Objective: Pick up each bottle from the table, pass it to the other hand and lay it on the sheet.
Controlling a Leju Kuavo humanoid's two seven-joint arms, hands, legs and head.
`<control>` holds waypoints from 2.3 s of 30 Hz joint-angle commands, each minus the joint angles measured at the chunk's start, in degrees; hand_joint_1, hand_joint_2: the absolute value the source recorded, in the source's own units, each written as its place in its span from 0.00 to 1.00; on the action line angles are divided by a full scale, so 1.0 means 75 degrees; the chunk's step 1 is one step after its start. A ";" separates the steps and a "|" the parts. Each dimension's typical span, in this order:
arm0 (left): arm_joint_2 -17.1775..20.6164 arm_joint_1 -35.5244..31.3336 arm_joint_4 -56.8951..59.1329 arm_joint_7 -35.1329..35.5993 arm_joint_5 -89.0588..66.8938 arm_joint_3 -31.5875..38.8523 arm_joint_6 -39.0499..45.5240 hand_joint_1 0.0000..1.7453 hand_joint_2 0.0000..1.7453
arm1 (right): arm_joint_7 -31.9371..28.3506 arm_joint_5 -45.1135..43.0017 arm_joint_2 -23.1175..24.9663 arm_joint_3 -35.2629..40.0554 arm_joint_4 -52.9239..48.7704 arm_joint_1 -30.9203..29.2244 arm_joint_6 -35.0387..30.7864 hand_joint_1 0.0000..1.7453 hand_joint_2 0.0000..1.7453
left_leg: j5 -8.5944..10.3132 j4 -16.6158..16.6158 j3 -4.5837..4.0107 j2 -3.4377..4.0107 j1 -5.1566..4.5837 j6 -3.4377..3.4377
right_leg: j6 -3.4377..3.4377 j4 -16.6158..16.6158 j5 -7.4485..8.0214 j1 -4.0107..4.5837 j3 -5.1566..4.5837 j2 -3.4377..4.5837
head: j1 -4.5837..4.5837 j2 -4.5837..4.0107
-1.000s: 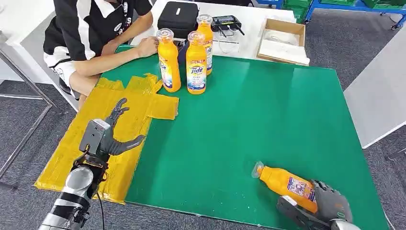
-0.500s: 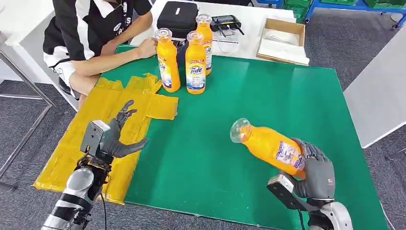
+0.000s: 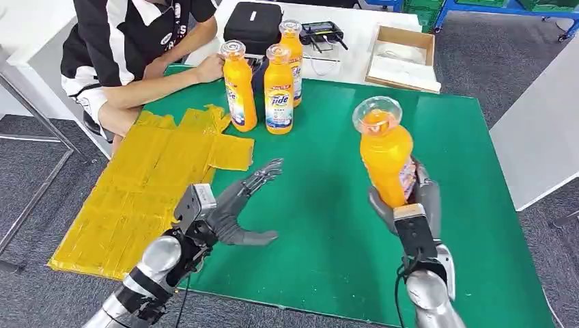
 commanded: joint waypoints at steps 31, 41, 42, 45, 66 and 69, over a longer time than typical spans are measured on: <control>-0.1091 -0.1247 0.0981 0.0590 0.1480 -0.0915 0.2799 0.00 1.00 | -0.0110 0.0611 0.0493 0.3687 0.3006 -0.1933 0.0163 1.00 1.00 | -0.0011 0.0004 0.0015 -0.0011 0.0015 -0.0017 | -0.0019 -0.0006 -0.0011 0.0011 0.0022 0.0012 | 0.0003 0.0000; -0.1253 -0.1187 0.1018 0.0649 0.2117 -0.0624 0.3115 0.00 1.00 | -0.0016 0.0505 0.0485 0.3756 0.3134 -0.1975 0.0145 1.00 1.00 | -0.0006 0.0001 0.0007 -0.0009 0.0011 -0.0012 | -0.0014 -0.0006 -0.0008 0.0008 0.0012 0.0007 | 0.0003 0.0000; -0.1262 -0.1180 0.0992 0.0602 0.2199 -0.0595 0.3167 0.00 1.00 | -0.0016 0.0483 0.0480 0.3783 0.3158 -0.1983 0.0152 1.00 1.00 | -0.0009 0.0003 0.0012 -0.0009 0.0011 -0.0014 | -0.0016 -0.0004 -0.0011 0.0008 0.0018 0.0010 | 0.0000 0.0000; -0.1221 -0.1086 0.0581 -0.0084 0.2032 -0.0592 0.3640 1.00 1.00 | -0.0042 0.0425 0.0458 0.3936 0.3230 -0.2053 0.0161 1.00 1.00 | -0.0006 0.0001 0.0003 -0.0004 0.0011 -0.0012 | -0.0014 -0.0006 -0.0005 0.0008 0.0007 0.0012 | 0.0003 0.0000; -0.0861 -0.0633 -0.0433 -0.1468 0.0726 -0.0852 0.4748 1.00 1.00 | 0.0107 -0.1650 0.0204 0.2449 0.2603 -0.1725 0.0517 1.00 1.00 | -0.0017 0.0010 0.0026 -0.0032 0.0018 -0.0022 | -0.0024 -0.0002 -0.0025 0.0012 0.0039 -0.0004 | 0.0000 0.0000; -0.0730 -0.0560 -0.0633 -0.1748 0.0489 -0.0491 0.5070 1.00 1.00 | 0.0108 -0.1758 0.0074 0.2049 0.2287 -0.1552 0.0423 0.94 1.00 | -0.0016 0.0003 0.0033 -0.0031 0.0013 -0.0022 | -0.0024 -0.0004 -0.0025 0.0008 0.0044 -0.0003 | 0.0003 0.0000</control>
